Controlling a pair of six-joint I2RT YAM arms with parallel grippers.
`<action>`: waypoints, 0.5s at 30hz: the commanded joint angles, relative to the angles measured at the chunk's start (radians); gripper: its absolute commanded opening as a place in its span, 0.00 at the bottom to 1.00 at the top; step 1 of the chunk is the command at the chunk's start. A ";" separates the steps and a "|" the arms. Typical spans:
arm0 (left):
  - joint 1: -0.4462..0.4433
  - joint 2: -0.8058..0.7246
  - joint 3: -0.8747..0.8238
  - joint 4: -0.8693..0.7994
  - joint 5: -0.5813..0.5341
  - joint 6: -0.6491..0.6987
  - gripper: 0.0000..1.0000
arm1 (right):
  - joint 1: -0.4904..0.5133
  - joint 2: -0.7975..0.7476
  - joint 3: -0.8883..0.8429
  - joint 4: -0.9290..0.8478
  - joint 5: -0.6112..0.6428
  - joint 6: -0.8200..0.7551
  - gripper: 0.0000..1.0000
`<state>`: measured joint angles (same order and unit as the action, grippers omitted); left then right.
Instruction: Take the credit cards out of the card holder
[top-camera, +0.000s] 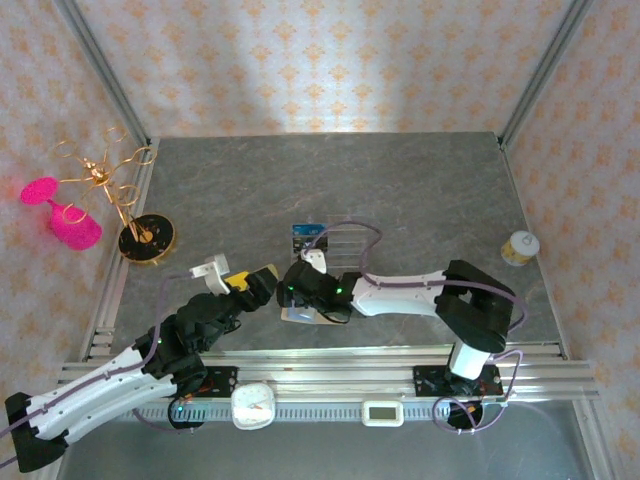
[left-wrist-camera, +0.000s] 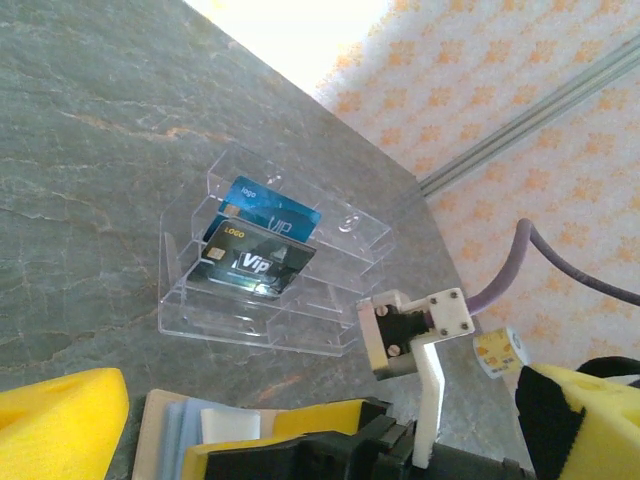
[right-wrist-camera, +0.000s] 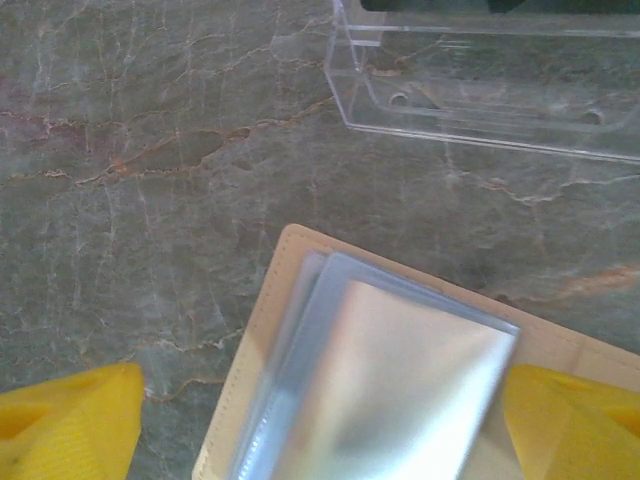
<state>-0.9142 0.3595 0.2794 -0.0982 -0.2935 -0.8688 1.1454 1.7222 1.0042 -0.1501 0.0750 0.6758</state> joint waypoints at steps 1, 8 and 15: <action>0.006 -0.009 -0.017 -0.051 -0.019 0.014 0.99 | 0.008 0.042 0.031 -0.077 0.060 0.022 0.91; 0.005 -0.031 -0.025 -0.061 -0.009 0.014 0.99 | 0.017 0.117 0.011 -0.067 0.032 0.010 0.86; 0.006 -0.031 -0.033 -0.071 0.003 0.011 0.99 | 0.022 0.105 -0.060 -0.039 0.026 0.013 0.73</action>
<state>-0.9142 0.3332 0.2607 -0.1368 -0.2958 -0.8684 1.1580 1.8091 0.9951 -0.1604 0.1253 0.6758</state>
